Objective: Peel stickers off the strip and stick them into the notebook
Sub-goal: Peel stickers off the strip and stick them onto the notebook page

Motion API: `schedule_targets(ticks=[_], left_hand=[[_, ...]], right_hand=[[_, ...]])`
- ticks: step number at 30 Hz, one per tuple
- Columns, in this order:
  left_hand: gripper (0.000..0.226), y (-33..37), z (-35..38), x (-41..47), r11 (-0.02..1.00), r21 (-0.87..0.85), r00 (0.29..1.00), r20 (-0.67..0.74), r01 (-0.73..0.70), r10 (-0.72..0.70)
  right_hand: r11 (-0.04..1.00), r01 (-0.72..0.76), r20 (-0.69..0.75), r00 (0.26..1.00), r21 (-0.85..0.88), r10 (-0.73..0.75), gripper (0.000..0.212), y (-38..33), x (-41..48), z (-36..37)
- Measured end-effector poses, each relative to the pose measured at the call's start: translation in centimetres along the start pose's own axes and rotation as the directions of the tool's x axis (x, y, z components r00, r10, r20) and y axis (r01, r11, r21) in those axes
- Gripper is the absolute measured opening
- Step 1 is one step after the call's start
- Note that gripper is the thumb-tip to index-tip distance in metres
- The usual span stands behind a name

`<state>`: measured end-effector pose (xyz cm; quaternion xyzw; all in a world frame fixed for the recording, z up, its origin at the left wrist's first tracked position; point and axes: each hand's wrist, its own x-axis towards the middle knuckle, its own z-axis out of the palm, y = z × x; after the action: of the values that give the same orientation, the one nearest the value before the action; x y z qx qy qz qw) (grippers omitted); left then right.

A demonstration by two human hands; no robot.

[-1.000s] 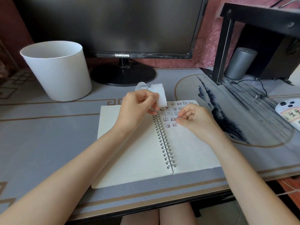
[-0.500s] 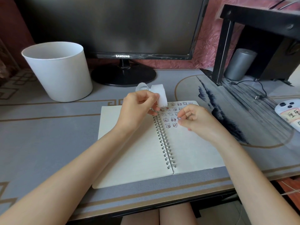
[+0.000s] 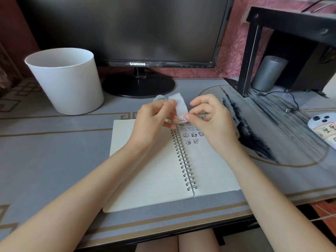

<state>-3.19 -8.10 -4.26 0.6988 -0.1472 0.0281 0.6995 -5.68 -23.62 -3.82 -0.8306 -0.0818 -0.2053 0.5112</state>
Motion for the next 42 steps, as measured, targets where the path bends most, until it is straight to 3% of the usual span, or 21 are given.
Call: schedule_targets(ticks=[4,11,26,42], left_hand=[[0.018,-0.10,0.05,-0.07,0.999,0.050,0.998,0.066,0.008,-0.011],[0.013,-0.20,0.04,-0.06,0.999,0.039,0.998,0.064,-0.003,0.001],[0.013,-0.21,0.12,-0.11,0.998,0.062,0.996,0.085,0.008,-0.013],[0.018,-0.19,0.25,-0.17,0.995,0.078,0.997,0.039,0.059,-0.062]], right_hand=[[0.990,-0.017,-0.021,1.000,0.138,0.020,0.021,0.36,0.18,-0.34],[0.998,-0.008,-0.007,1.000,0.067,0.008,0.006,0.67,-0.11,-0.13],[0.998,-0.002,0.009,1.000,0.056,0.001,0.014,0.39,-0.21,-0.28],[1.000,0.000,0.039,0.999,-0.011,0.000,0.008,0.48,-0.39,-0.13]])
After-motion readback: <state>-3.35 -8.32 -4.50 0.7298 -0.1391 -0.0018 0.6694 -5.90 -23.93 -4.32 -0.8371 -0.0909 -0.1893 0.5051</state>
